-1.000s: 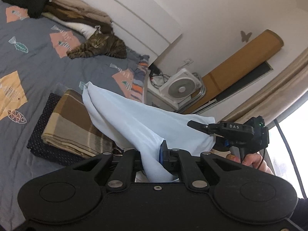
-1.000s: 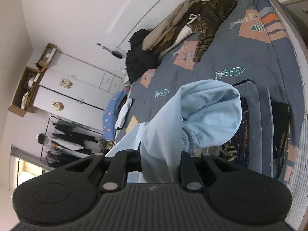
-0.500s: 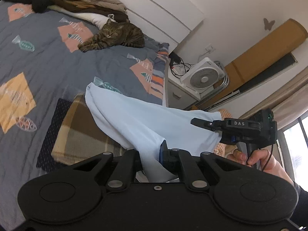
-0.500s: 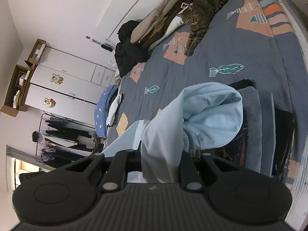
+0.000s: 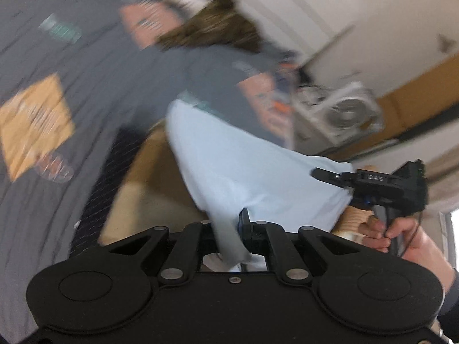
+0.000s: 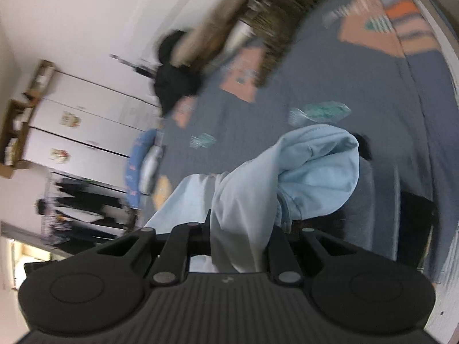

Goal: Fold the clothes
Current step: 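Lower the held garment onto the plaid folded-clothes stack with both grippers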

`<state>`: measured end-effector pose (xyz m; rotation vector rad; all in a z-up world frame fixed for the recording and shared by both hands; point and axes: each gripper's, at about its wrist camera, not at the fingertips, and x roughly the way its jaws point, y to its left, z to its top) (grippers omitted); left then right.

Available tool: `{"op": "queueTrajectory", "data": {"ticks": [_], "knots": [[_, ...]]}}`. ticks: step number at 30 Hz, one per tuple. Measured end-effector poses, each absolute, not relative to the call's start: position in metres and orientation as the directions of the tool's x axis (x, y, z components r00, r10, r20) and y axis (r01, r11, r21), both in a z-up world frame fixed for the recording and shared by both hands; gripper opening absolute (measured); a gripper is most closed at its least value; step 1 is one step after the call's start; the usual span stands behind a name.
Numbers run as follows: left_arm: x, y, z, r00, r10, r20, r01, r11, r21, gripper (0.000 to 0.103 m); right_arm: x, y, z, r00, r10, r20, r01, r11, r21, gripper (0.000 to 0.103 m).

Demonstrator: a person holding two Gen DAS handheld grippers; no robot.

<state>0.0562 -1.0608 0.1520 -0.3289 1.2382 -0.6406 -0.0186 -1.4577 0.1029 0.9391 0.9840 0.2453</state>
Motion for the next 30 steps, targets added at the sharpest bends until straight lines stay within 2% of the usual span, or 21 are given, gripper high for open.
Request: {"op": "queueTrajectory", "data": {"ticks": [3,6,8,14,24,30], "knots": [[0.065,-1.048,0.125,0.187,-0.585,-0.789,0.215,0.809,-0.548,0.006,-0.007,-1.454,0.065,0.522,0.517,-0.678,0.269,0.655,0.706,0.019],[0.067,-1.04,0.118,0.17,-0.577,-0.799,0.203,0.813,-0.545,0.006,-0.004,-1.464,0.045,0.519,0.501,-0.693,0.301,0.652,0.696,0.032],[0.065,-1.038,0.122,0.166,-0.575,-0.801,0.214,0.814,-0.54,0.007,-0.003,-1.471,0.041,0.497,0.512,-0.7,0.318,0.644,0.696,0.048],[0.057,-1.039,0.124,0.151,-0.604,-0.783,0.246,0.79,-0.562,0.01,-0.023,-1.483,0.052,0.503,0.495,-0.709,0.305,0.665,0.681,0.068],[0.048,-1.045,0.1,0.142,-0.687,-0.713,0.198,0.725,-0.659,0.01,-0.105,-1.491,0.061,0.539,0.528,-0.656,0.328,0.586,0.741,0.071],[0.044,-1.043,0.089,0.143,-0.691,-0.708,0.165,0.722,-0.671,0.01,-0.149,-1.474,0.05,0.498,0.585,-0.64,0.321,0.56,0.763,0.077]]}}
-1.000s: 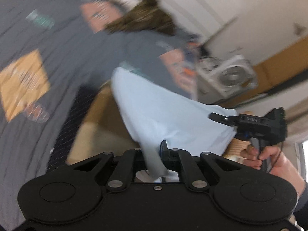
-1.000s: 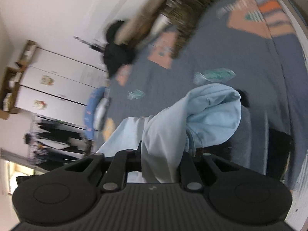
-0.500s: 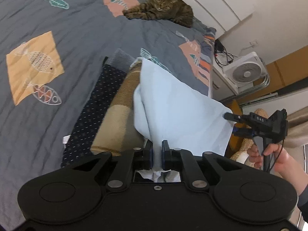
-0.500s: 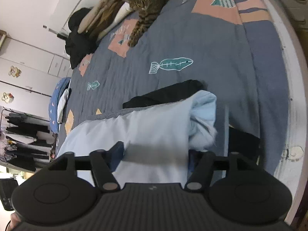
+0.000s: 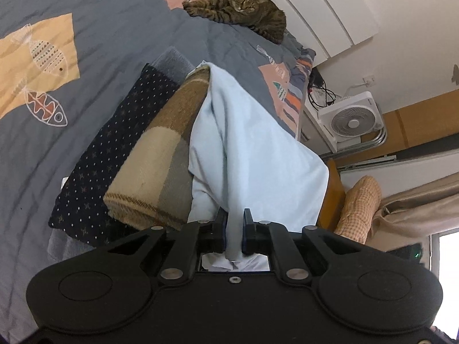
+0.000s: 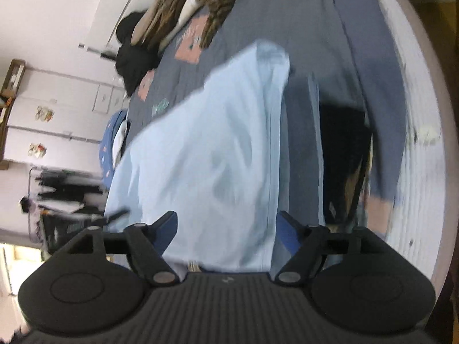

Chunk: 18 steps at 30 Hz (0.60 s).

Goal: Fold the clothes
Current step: 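Lower the held garment onto the plaid folded-clothes stack with both grippers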

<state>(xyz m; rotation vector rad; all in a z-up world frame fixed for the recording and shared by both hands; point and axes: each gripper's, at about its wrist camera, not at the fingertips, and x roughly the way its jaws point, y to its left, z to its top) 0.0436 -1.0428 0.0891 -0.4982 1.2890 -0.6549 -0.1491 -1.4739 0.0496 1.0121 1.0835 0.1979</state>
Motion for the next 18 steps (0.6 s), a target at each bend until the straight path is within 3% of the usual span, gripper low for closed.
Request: {"op": "queueTrajectory", "data": {"ticks": [6,8,13,18], "knots": [[0.045,-1.041,0.084,0.141,-0.687,-0.713,0.16,0.726,-0.668,0.01,-0.156,-1.471,0.004,0.534,0.626,-0.568,0.39,0.414,0.822,0.079],[0.045,-1.04,0.083,0.14,-0.684,-0.716,0.158,0.729,-0.665,0.01,-0.151,-1.466,-0.007,0.531,0.642,-0.553,0.379,0.405,0.832,0.085],[0.045,-1.038,0.082,0.137,-0.677,-0.723,0.165,0.735,-0.657,0.01,-0.143,-1.458,-0.026,0.521,0.647,-0.557,0.386,0.403,0.83,0.091],[0.045,-1.039,0.084,0.137,-0.669,-0.73,0.173,0.742,-0.648,0.01,-0.139,-1.447,-0.026,0.488,0.646,-0.587,0.425,0.412,0.806,0.087]]}}
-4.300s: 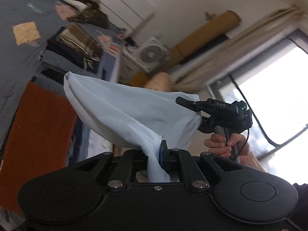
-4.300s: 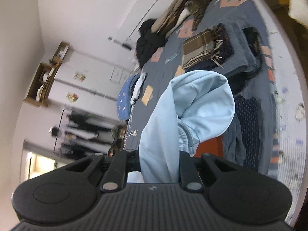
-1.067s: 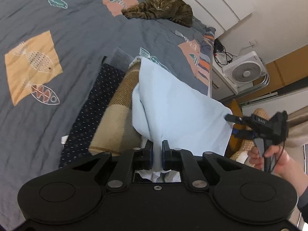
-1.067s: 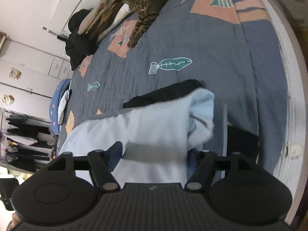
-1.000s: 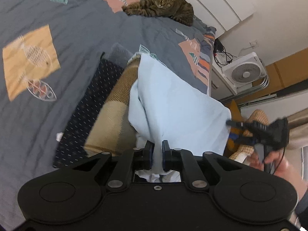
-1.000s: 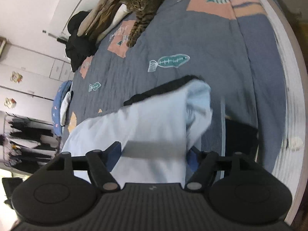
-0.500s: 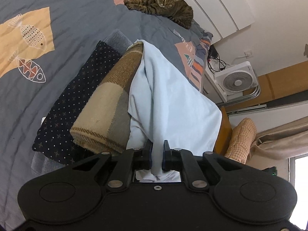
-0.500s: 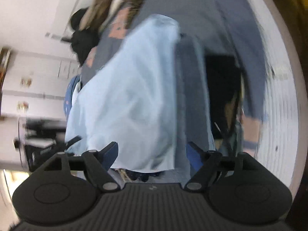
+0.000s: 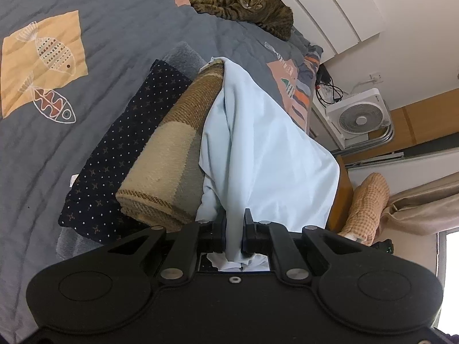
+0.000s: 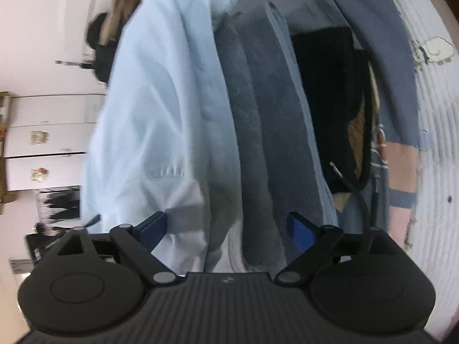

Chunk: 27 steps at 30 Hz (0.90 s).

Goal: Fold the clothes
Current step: 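Lower the held garment onto the plaid folded-clothes stack with both grippers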

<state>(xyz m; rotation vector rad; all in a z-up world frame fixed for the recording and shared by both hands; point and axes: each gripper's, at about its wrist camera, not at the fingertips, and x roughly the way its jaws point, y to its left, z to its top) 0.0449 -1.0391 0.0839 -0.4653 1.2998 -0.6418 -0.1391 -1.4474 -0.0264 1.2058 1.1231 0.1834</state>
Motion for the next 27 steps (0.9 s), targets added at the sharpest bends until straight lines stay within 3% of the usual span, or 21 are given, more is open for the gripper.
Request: {"op": "queueTrajectory", "data": {"ticks": [1,3,5,8,12,16,23,27], "knots": [[0.045,-1.04,0.084,0.138,-0.668,-0.731,0.176,0.743,-0.646,0.01,-0.139,-1.446,-0.025,0.486,0.644,-0.591,0.431,0.411,0.803,0.083],[0.044,-1.041,0.086,0.139,-0.666,-0.733,0.182,0.744,-0.643,0.01,-0.14,-1.442,-0.017,0.502,0.635,-0.587,0.41,0.423,0.808,0.061],[0.044,-1.041,0.087,0.142,-0.667,-0.731,0.185,0.744,-0.643,0.01,-0.141,-1.44,-0.007,0.498,0.612,-0.615,0.414,0.455,0.788,0.031],[0.042,-1.04,0.088,0.155,-0.673,-0.723,0.187,0.739,-0.647,0.009,-0.146,-1.44,0.006,0.495,0.577,-0.65,0.409,0.506,0.76,0.002],[0.04,-1.04,0.086,0.154,-0.681,-0.716,0.188,0.732,-0.655,0.009,-0.154,-1.444,0.022,0.553,0.625,-0.551,0.324,0.448,0.833,0.001],[0.042,-1.042,0.081,0.153,-0.68,-0.717,0.166,0.733,-0.659,0.01,-0.154,-1.439,0.024,0.543,0.642,-0.542,0.319,0.439,0.84,0.002],[0.04,-1.043,0.076,0.16,-0.694,-0.702,0.148,0.72,-0.678,0.009,-0.154,-1.441,-0.001,0.514,0.656,-0.552,0.428,0.362,0.828,0.012],[0.037,-1.037,0.085,0.176,-0.704,-0.688,0.157,0.71,-0.686,0.004,-0.158,-1.433,0.012,0.508,0.645,-0.57,0.391,0.417,0.82,0.001]]}}
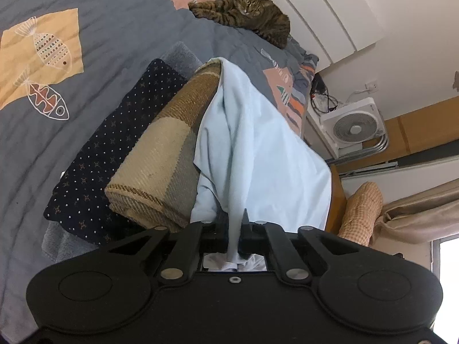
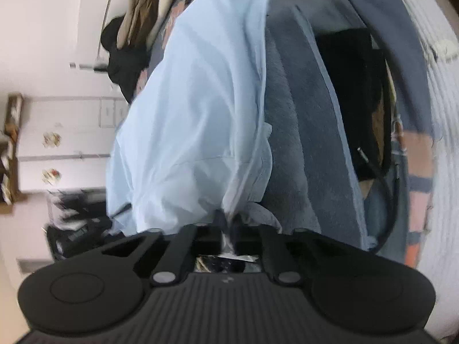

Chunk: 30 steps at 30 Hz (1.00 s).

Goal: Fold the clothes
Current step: 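Lower the held garment onto the plaid folded-clothes stack with both grippers, then open both grippers and release the garment on the stack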

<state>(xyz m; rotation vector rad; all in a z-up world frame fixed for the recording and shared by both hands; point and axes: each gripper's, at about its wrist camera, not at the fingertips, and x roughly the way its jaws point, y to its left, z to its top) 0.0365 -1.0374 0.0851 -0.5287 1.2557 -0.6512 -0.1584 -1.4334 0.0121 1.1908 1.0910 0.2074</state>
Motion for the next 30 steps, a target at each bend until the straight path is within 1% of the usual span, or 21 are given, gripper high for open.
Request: {"op": "queueTrajectory", "data": {"ticks": [4,8,10,12,14,18,21,22,24,25,26,28,30], "knots": [[0.032,-1.026,0.104,0.186,-0.723,-0.665,0.183,0.691,-0.699,0.004,-0.164,-1.432,0.032,0.526,0.66,-0.535,0.373,0.387,0.843,0.001],[0.026,-1.014,0.124,0.18,-0.724,-0.666,0.225,0.689,-0.689,0.003,-0.171,-1.431,0.054,0.53,0.706,-0.469,0.343,0.328,0.88,0.001],[0.024,-1.007,0.13,0.178,-0.724,-0.667,0.235,0.689,-0.686,0.003,-0.177,-1.433,0.059,0.529,0.724,-0.443,0.337,0.3,0.893,0.001],[0.022,-1.001,0.131,0.179,-0.721,-0.669,0.231,0.692,-0.684,0.003,-0.183,-1.438,0.059,0.527,0.73,-0.436,0.337,0.291,0.895,0.001],[0.021,-0.997,0.123,0.171,-0.707,-0.686,0.218,0.706,-0.674,0.003,-0.187,-1.443,0.054,0.507,0.723,-0.469,0.347,0.327,0.879,0.001],[0.022,-0.998,0.092,0.127,-0.664,-0.737,0.175,0.746,-0.643,0.004,-0.191,-1.445,0.025,0.386,0.69,-0.612,0.382,0.485,0.787,0.001],[0.021,-0.999,0.083,0.13,-0.634,-0.763,0.148,0.773,-0.617,0.006,-0.198,-1.445,0.002,0.339,0.679,-0.652,0.407,0.518,0.752,0.002],[0.019,-0.997,0.088,0.135,-0.635,-0.761,0.155,0.772,-0.617,0.01,-0.197,-1.444,0.004,0.336,0.669,-0.664,0.41,0.53,0.742,0.004],[0.016,-0.992,0.097,0.146,-0.629,-0.764,0.169,0.777,-0.607,0.027,-0.195,-1.445,0.014,0.348,0.651,-0.675,0.398,0.55,0.735,0.005],[0.014,-0.988,0.103,0.151,-0.609,-0.778,0.178,0.791,-0.585,0.038,-0.196,-1.446,0.021,0.352,0.644,-0.679,0.377,0.566,0.733,0.005],[0.011,-0.983,0.108,0.155,-0.592,-0.791,0.185,0.804,-0.566,0.042,-0.197,-1.447,0.028,0.336,0.633,-0.698,0.361,0.597,0.716,0.006],[0.007,-0.971,0.12,0.173,-0.554,-0.815,0.189,0.83,-0.524,0.042,-0.197,-1.453,0.041,0.314,0.6,-0.735,0.357,0.643,0.677,0.007],[0.003,-0.962,0.137,0.235,-0.555,-0.798,0.178,0.831,-0.527,0.041,-0.196,-1.459,0.056,0.322,0.565,-0.76,0.348,0.675,0.65,0.007]]}}
